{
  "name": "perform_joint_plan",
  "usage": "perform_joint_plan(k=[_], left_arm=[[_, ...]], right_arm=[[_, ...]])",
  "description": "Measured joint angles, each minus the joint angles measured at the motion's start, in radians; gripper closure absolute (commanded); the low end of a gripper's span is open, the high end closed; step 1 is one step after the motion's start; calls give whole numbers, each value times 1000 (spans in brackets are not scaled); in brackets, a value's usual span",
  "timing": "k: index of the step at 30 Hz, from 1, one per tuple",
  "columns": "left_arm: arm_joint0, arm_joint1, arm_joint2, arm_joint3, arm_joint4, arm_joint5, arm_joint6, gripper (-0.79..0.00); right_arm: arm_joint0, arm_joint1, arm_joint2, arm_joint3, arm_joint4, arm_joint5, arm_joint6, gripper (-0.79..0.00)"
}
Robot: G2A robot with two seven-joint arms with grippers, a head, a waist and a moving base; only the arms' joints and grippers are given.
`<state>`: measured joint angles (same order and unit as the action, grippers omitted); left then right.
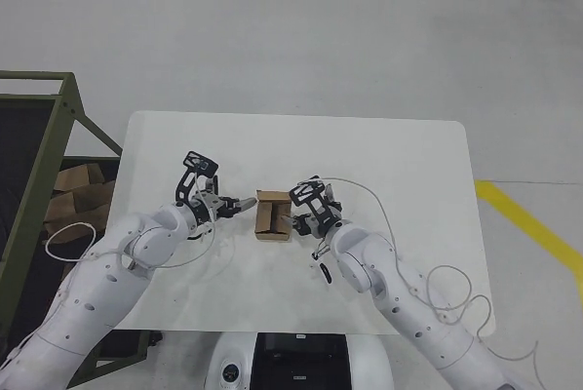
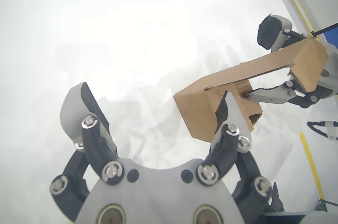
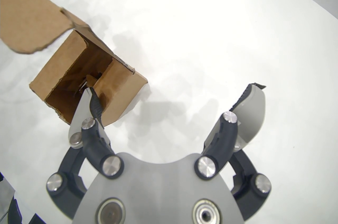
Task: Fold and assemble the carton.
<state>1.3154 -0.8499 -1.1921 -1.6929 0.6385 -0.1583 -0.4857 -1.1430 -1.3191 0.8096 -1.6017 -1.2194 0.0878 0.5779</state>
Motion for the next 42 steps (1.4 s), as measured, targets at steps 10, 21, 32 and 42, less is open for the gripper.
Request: perform_joint_plan(k=[10,21,32,42], left_arm=[[-30,-14,0,-22,7,30,-5,-785],[-27,-22,-7,-34,45,-30,9,-785],[-3,-21,-45,-40,60,-84,-12,-785],[5,-27,-50,-34,71,-110,-26,-785]], right_arm=[[-48,6,44,-83,7,-53,-5,-785],[-107,39,120,-111,49,-304,117,-785],[-19,8,51,11,70,-250,102,-785],[-10,-3,50,31,78,-199,61,-785]])
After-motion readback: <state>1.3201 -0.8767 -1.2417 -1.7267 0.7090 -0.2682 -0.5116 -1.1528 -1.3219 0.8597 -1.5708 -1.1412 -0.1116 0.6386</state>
